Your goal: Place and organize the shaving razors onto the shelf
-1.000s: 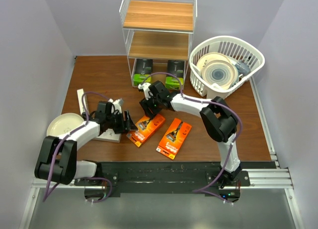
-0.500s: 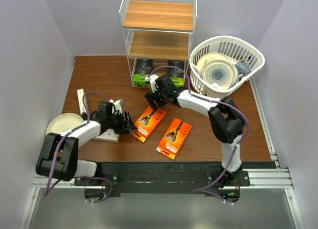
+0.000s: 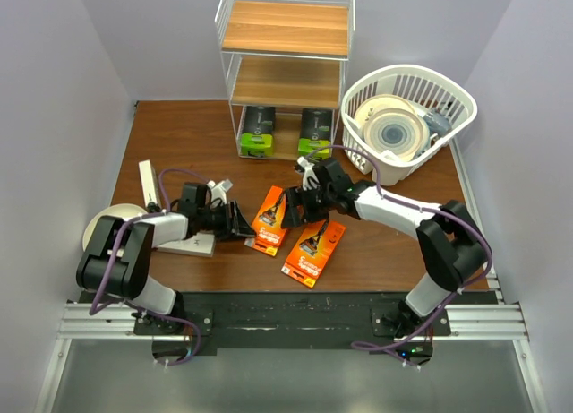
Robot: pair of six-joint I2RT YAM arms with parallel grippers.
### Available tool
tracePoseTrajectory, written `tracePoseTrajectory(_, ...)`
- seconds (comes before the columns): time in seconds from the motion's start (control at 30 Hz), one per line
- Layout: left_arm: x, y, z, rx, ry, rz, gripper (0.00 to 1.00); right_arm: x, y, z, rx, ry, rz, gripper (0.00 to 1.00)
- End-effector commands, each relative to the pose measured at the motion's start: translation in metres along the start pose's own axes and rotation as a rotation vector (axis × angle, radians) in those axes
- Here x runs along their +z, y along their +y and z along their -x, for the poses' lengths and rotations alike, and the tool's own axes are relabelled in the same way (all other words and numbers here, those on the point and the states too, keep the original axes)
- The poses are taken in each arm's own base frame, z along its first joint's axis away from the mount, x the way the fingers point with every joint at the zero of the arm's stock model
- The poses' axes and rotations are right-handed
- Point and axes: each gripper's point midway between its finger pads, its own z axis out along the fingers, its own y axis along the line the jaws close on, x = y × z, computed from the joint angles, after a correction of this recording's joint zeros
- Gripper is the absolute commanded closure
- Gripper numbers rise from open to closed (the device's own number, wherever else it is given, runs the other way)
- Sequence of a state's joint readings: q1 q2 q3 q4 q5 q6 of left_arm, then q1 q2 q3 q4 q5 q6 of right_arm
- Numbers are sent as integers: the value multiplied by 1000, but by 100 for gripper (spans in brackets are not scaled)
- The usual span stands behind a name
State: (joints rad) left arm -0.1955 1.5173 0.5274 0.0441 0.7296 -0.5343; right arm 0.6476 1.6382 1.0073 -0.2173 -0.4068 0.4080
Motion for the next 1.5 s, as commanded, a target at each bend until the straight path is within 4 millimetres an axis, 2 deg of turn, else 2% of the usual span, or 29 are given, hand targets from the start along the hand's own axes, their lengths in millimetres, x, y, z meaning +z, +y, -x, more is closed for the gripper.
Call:
tracePoseTrajectory(0.0,-2,12,-25,-55,54,22,46,0,28,13,197,-22,171,20)
tracePoseTrajectory(0.03,-2,14,-31,-73,55,24,41,2,30,10,218,-10,185,20)
tracePoseTrajectory(0.07,0,11,-24,-76,20,5,38,7,28,9,239,-3,188,20)
tracePoseTrajectory(0.13,2,12,-25,-97,-4,-7,36,13,25,5,301,6,181,20)
tracePoseTrajectory(0.17,4,9,-18,-101,-34,-21,37,18,20,3,317,12,167,20)
tracePoseTrajectory(0.3,11,16,-12,-125,-35,-2,44,34,7,-1,369,31,120,21)
tracePoseTrajectory(0.33,13,16,-5,-124,-43,10,47,36,8,4,364,23,116,22)
tracePoseTrajectory(0.4,19,20,-3,-139,-27,15,49,41,-5,-4,378,47,45,21)
tracePoseTrajectory(0.6,38,14,12,-133,6,-17,66,45,-4,-1,370,48,35,21)
tracePoseTrajectory(0.77,44,11,17,-112,15,-30,79,46,-5,-1,351,37,25,24)
tracePoseTrajectory(0.9,43,6,20,-68,8,-48,98,42,-3,3,330,23,31,24)
tracePoseTrajectory(1.03,35,-14,31,-9,-48,-124,100,25,-1,19,290,-6,29,25)
tracePoseTrajectory(1.1,27,-27,36,18,-73,-158,100,7,2,37,227,-47,38,26)
tracePoseTrajectory(1.17,17,-39,42,56,-99,-191,100,-13,-9,46,186,-60,8,26)
tracePoseTrajectory(1.2,14,-41,42,60,-106,-194,100,-28,-5,60,153,-99,13,26)
tracePoseTrajectory(1.27,4,-48,46,83,-135,-209,100,-45,-16,67,107,-108,-17,26)
tracePoseTrajectory(1.3,0,-47,46,84,-147,-212,100,-57,-19,77,90,-140,-27,26)
tracePoseTrajectory(1.4,-11,-50,50,96,-190,-213,100,-68,-36,75,86,-133,-79,26)
tracePoseTrajectory(1.47,-14,-49,52,110,-207,-206,100,-70,-33,74,86,-133,-62,26)
